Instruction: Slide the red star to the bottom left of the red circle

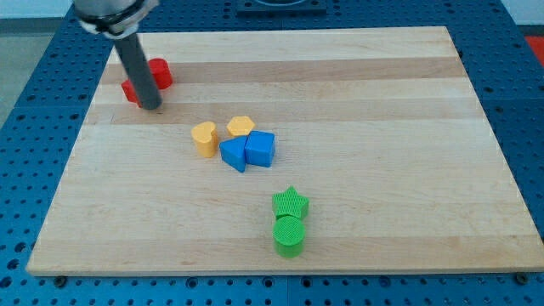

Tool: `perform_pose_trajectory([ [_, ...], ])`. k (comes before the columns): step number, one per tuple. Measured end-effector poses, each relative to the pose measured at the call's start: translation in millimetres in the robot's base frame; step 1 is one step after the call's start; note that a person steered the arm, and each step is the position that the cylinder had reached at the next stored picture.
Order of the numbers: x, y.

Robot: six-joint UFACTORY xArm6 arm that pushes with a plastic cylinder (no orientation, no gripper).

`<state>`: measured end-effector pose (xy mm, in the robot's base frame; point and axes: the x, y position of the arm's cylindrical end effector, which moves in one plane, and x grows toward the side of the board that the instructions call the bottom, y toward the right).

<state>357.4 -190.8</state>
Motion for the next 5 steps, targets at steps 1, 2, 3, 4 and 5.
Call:
perform_pose_trajectory([
  [1, -7, 11],
  [2, 20, -2],
  [3, 74, -26],
  [4, 93, -56],
  [5, 40, -56],
])
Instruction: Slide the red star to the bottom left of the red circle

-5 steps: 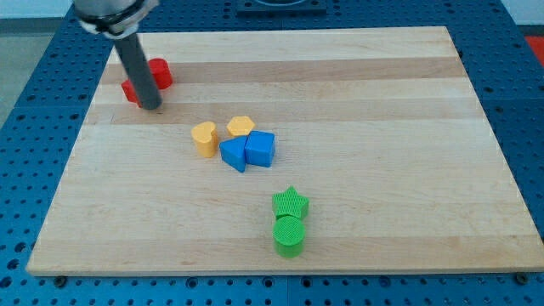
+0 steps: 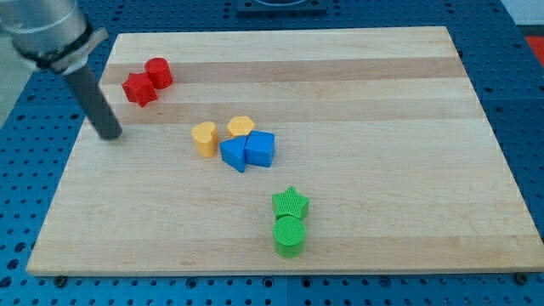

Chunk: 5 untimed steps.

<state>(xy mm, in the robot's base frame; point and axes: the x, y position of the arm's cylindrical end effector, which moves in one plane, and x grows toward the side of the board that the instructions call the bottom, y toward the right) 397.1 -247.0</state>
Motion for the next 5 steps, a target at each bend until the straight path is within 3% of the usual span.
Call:
perform_pose_trajectory([
  [3, -57, 44],
  [5, -57, 33],
])
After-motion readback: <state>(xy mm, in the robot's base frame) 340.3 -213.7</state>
